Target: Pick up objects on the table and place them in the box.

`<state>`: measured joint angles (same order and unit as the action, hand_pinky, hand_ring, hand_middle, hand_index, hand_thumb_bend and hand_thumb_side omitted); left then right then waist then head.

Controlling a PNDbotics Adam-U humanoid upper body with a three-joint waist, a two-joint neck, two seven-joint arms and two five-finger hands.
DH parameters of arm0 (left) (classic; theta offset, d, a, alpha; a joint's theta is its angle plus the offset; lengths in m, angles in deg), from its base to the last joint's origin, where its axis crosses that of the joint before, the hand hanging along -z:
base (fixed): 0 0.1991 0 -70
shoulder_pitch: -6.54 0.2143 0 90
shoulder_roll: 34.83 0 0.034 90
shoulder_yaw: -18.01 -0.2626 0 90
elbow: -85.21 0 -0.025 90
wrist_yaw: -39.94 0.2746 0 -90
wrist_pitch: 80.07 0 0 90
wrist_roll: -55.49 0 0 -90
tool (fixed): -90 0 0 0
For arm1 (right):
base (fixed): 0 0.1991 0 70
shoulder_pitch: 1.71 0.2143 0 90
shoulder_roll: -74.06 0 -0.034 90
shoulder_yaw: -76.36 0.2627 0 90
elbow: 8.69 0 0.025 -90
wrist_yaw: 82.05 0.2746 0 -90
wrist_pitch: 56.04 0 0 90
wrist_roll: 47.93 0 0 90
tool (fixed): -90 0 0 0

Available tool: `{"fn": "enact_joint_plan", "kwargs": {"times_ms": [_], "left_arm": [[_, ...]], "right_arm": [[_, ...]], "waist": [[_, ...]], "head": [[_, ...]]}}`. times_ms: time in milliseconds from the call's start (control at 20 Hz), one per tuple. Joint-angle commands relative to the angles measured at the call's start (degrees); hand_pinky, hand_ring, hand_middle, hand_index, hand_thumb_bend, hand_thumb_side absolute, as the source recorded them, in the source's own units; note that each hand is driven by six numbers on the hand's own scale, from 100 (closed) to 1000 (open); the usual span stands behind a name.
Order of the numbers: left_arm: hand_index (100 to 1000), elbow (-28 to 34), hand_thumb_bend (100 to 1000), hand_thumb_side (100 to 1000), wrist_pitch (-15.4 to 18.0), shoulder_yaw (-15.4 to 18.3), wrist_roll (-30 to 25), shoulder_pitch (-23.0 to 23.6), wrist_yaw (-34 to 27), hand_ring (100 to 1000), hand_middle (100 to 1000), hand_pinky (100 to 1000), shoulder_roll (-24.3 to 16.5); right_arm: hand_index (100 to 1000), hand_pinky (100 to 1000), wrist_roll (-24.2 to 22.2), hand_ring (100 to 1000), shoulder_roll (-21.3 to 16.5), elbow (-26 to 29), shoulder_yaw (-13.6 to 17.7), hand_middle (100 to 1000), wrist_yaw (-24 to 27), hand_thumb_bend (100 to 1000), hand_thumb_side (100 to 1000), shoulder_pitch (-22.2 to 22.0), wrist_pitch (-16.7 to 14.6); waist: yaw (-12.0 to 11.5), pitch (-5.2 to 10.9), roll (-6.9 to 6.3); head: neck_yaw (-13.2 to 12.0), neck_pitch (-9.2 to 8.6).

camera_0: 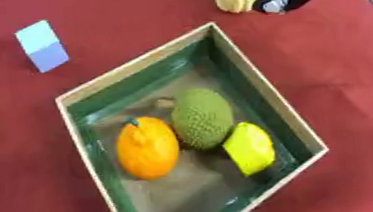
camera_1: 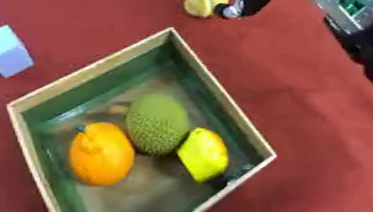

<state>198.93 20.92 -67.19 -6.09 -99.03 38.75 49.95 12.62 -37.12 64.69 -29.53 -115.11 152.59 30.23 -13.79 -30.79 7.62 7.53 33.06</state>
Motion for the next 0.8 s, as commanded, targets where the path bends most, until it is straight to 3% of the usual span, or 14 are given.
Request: {"fn": "enact_joint_plan", "kwargs": {"times_ms": [50, 500, 800], "left_arm": [[792, 0.9, 119, 661, 0.3, 0.2, 0.1, -0.6, -0.3, 683, 648, 755, -1.4], [792, 0.9, 117, 664, 0.4, 0.2, 0.0, -1.2, -0.3, 683, 648, 755, -1.4], [791, 0.9, 116, 665, 0.5, 0.2, 0.0, -1.4, -0.3, 682, 648, 755, -1.4]], "right_arm": [[889, 898, 0.8, 918, -0.6, -1.7, 1.7, 808, -2.1, 368, 100, 1.7, -0.5], [879, 888, 3.9, 904, 0.8, -6.2, 3.7, 767, -3.1, 252, 100, 2.6, 0.6], [838, 879, 3.6, 888, 1.2, -7.9, 3.8, 710, -4.9, 253, 100, 2.5, 0.5]], "waist": [[-0.2, 1.12, -0.12], [-1.5, 0.07, 0.54], [-1.9, -0.52, 0.91]], "head": [[0.3, -1.09], [1.4, -2.23], [1.7, -2.54]]}}
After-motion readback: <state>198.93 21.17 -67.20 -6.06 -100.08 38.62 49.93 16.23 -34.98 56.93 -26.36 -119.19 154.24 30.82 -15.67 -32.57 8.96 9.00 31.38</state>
